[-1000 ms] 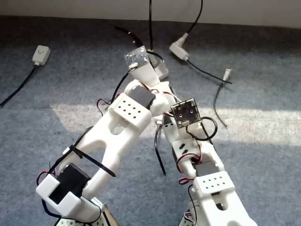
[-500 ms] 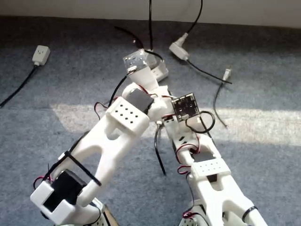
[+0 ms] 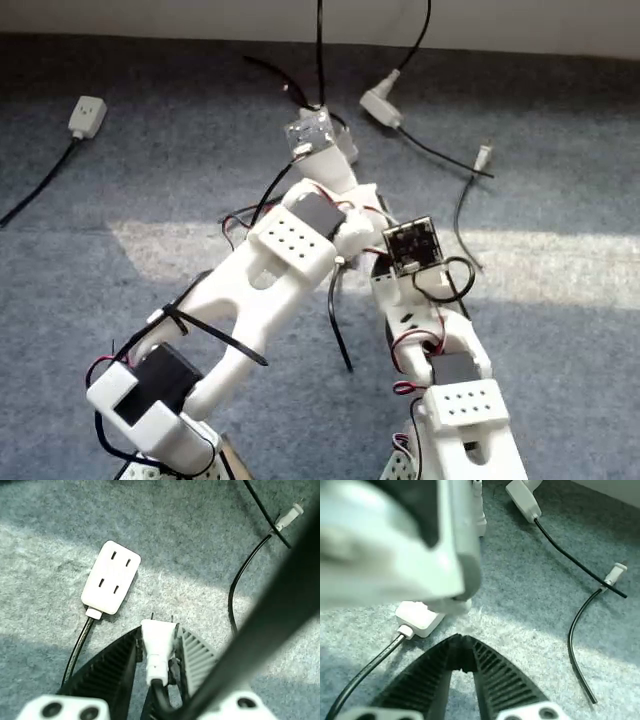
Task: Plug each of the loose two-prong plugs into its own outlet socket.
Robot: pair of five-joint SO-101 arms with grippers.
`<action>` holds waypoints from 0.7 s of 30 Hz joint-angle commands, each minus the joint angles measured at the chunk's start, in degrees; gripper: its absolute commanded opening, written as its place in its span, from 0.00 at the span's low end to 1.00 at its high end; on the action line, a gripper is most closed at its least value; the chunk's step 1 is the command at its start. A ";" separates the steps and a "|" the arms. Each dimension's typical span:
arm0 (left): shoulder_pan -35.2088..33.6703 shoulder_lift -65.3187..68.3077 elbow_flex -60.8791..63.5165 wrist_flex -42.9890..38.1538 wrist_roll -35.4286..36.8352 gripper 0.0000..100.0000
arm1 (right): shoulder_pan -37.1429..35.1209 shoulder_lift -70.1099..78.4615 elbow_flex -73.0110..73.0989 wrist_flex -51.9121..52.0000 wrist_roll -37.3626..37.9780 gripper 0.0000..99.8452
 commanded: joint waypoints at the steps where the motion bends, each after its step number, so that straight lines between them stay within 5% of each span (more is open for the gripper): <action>1: -3.91 4.35 -9.10 1.32 -0.44 0.01 | 1.80 -12.62 0.92 7.69 0.09 0.01; 10: -8.22 7.69 -16.04 5.98 -10.73 0.01 | 2.07 -25.98 11.56 10.51 0.00 0.01; 13: -12.70 7.16 -16.40 5.63 -11.34 0.01 | 2.33 -27.56 14.11 10.51 -0.35 0.01; 17: -16.04 7.78 -20.44 5.89 -11.43 0.01 | 7.25 -29.67 14.11 10.68 -9.67 0.01; 21: -16.84 7.87 -20.79 4.84 -11.52 0.01 | 7.96 -31.34 13.41 13.93 -8.53 0.01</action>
